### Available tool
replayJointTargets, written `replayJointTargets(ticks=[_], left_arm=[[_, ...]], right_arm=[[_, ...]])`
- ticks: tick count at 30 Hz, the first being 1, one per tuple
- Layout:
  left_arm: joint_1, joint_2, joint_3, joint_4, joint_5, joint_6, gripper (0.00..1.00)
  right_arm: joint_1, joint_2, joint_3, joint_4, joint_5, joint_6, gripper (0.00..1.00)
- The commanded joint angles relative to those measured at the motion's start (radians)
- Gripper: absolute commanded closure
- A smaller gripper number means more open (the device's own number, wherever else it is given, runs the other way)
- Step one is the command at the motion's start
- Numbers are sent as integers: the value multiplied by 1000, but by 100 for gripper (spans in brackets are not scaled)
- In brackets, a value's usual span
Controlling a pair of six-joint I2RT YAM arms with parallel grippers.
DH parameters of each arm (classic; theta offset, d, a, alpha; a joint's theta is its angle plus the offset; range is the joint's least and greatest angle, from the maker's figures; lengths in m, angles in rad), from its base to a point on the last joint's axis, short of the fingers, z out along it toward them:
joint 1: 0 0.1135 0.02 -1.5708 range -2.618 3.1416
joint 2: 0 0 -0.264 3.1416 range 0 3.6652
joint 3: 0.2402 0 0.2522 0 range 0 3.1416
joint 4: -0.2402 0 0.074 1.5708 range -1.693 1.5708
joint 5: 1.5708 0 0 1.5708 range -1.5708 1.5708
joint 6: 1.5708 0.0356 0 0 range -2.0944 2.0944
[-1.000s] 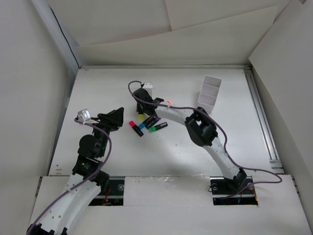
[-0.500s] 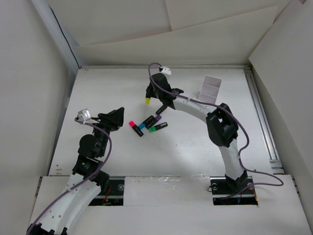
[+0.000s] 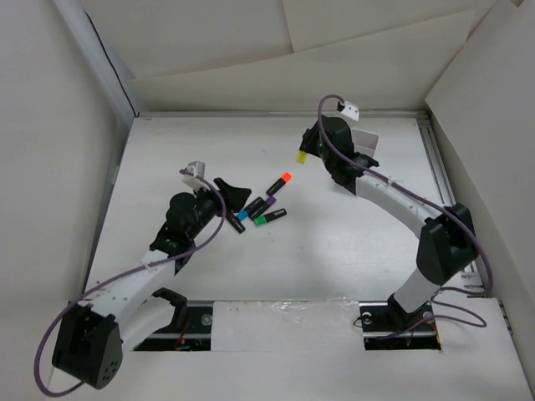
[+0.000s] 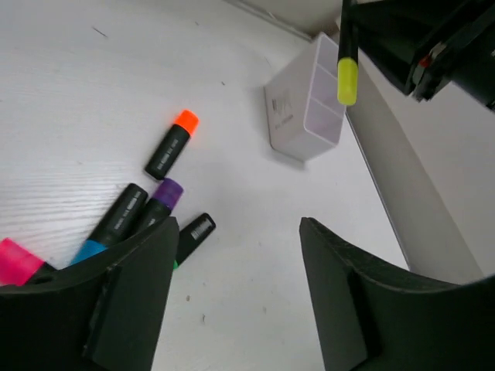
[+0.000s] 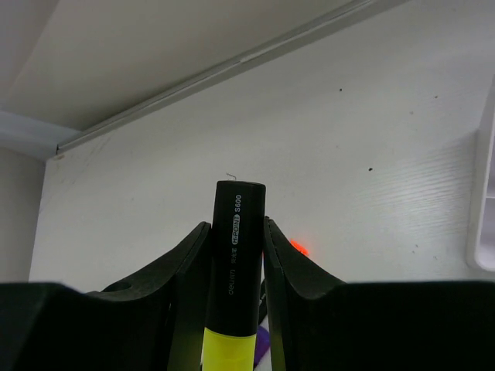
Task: Sort the stationery into containers
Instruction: Place the stationery in the storage box.
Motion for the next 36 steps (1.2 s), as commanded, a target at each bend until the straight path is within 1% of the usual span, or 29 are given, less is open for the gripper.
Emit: replayJointTargets(ticks=[1,2,4,5,6,7,10,11,14,15,17,24,32,36], left_arm=[[-2,112,87,141,251,38,40],[-2,136,87,191,282,38,36],[-12,184,87,231,352,26,33],[-21,184,87,265,368,26,31],[-31,193,97,265,368,26,28],[-71,193,97,265,344,35,26],[-136,180,121,265,284,86,22],[-160,180,135,250,247,86,22],[-160,212,144,229,222,86,22],[-160,224,170,218,222,86,23],[-160,252,182,218,231,77,23],[-160,337,215,230,222,57,25],[-160,391,233,275,222,14,25],[-160,420,244,285,222,5,30]], right_arm=[[2,-85,-68,51,27,-25,89],[2,-122,-102,51,6,-25,89],[2,-158,-133,51,-54,-25,89],[2,-174,-160,51,-71,-25,89],[2,-203,-173,51,-83,-25,89],[2,-216,-182,51,-109,-25,89],[2,-236,-191,51,-172,-25,89],[2,-236,-191,51,-210,-25,89],[11,-245,-200,51,-256,-25,89],[11,-256,-210,51,-276,-25,89],[21,-256,-210,51,-296,-16,89],[69,-256,-228,69,-296,-7,89],[118,-247,-228,79,-306,3,89],[147,-237,-228,79,-306,3,89]])
